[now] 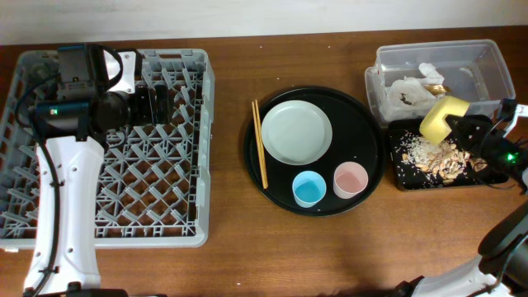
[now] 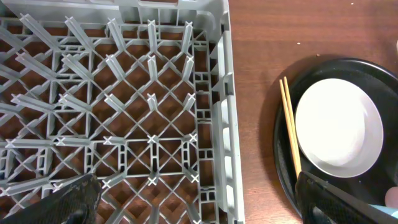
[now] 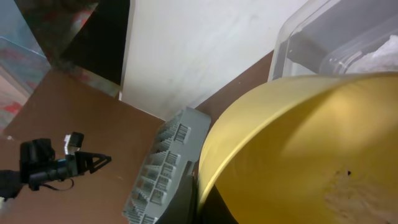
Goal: Sort waste into correct bins and load items into the dishwasher rack
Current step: 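Tip the yellow bowl over the black tray to pour out shells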
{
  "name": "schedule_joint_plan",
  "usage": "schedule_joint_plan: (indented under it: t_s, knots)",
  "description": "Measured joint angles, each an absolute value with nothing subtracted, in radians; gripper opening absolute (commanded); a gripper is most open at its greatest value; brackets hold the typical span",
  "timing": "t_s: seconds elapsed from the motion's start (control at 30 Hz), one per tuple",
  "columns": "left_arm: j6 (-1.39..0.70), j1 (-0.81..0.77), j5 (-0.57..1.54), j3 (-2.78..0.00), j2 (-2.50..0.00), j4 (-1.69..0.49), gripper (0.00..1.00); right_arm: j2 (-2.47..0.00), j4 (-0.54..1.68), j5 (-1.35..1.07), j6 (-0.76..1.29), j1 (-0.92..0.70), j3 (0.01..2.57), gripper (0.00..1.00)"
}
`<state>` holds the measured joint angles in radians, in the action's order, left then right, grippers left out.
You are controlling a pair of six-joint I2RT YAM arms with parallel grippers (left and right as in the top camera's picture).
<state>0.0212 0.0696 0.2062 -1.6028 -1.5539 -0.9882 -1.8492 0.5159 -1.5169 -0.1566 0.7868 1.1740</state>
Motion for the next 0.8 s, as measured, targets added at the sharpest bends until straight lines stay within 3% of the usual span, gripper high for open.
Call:
schedule_joint_plan:
  t_s: [0.3, 0.57, 0.73, 0.8]
  knots:
    - [0.021, 0.070, 0.206, -1.603, -1.554, -0.988, 0.99, -1.849, 0.520, -1.518, -0.121, 0.788, 1.174, 0.04]
    - [0.021, 0.070, 0.206, -1.603, -1.554, -0.988, 0.99, -1.849, 0.600, -1.521, -0.234, 0.805, 1.174, 0.04]
    - [0.021, 0.070, 0.206, -1.603, -1.554, -0.988, 0.99, -1.845, 0.914, -1.424, -0.439, 0.805, 1.174, 0.04]
    - [0.021, 0.070, 0.206, -1.603, -1.554, -0.988, 0.99, -1.845, 0.903, -1.394, -0.451, 0.812, 1.174, 0.04]
